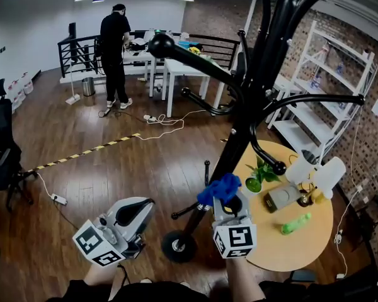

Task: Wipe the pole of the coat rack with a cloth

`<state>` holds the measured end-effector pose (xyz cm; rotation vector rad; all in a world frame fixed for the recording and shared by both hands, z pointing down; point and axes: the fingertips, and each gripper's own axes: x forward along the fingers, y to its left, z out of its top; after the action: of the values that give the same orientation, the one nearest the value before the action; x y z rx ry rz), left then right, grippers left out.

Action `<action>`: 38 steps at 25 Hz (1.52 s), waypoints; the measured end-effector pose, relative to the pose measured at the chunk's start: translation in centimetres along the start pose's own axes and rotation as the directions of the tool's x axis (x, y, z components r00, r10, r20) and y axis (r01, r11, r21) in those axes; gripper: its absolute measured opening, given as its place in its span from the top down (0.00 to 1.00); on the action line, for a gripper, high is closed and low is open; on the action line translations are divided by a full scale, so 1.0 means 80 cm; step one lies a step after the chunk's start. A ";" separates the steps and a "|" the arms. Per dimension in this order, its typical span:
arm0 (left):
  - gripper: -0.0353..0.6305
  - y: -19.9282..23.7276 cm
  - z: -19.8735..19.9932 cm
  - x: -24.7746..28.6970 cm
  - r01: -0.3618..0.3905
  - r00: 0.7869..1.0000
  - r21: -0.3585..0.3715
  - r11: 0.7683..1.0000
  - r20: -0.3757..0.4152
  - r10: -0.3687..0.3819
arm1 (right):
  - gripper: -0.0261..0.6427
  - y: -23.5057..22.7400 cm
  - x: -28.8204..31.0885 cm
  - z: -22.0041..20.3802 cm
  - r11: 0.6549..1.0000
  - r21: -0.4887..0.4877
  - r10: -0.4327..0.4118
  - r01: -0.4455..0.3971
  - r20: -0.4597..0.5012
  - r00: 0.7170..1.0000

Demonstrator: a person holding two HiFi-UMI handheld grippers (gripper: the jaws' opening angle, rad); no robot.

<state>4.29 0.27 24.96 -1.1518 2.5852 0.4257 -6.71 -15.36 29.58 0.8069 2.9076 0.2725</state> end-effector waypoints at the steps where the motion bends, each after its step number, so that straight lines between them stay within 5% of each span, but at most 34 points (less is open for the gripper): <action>1: 0.94 0.001 -0.001 0.001 -0.002 1.000 -0.002 1.000 -0.001 0.002 | 0.83 0.002 0.000 -0.016 1.000 0.004 -0.001 0.001 -0.026 1.000; 11: 0.94 -0.001 -0.007 -0.006 -0.031 1.000 -0.005 1.000 -0.004 0.031 | 0.83 0.026 -0.007 -0.183 0.997 0.080 0.037 -0.015 -0.281 0.959; 21: 0.94 -0.011 0.002 -0.027 -0.076 0.997 0.015 0.997 0.001 0.076 | 0.83 0.033 -0.008 -0.189 0.995 0.095 0.051 -0.025 -0.286 0.957; 30: 0.94 -0.017 0.017 -0.039 -0.082 0.997 0.031 0.996 0.018 0.081 | 0.83 0.006 -0.003 -0.018 0.995 0.097 0.003 -0.002 -0.003 1.000; 38: 0.94 -0.009 0.030 -0.048 -0.101 0.994 0.044 0.994 0.043 0.099 | 0.83 -0.031 0.006 0.146 0.999 0.035 -0.015 0.007 0.246 0.969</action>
<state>7.65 3.27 24.08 -0.9914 2.6109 0.4041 -6.58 -15.53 17.62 0.7691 2.6891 0.1119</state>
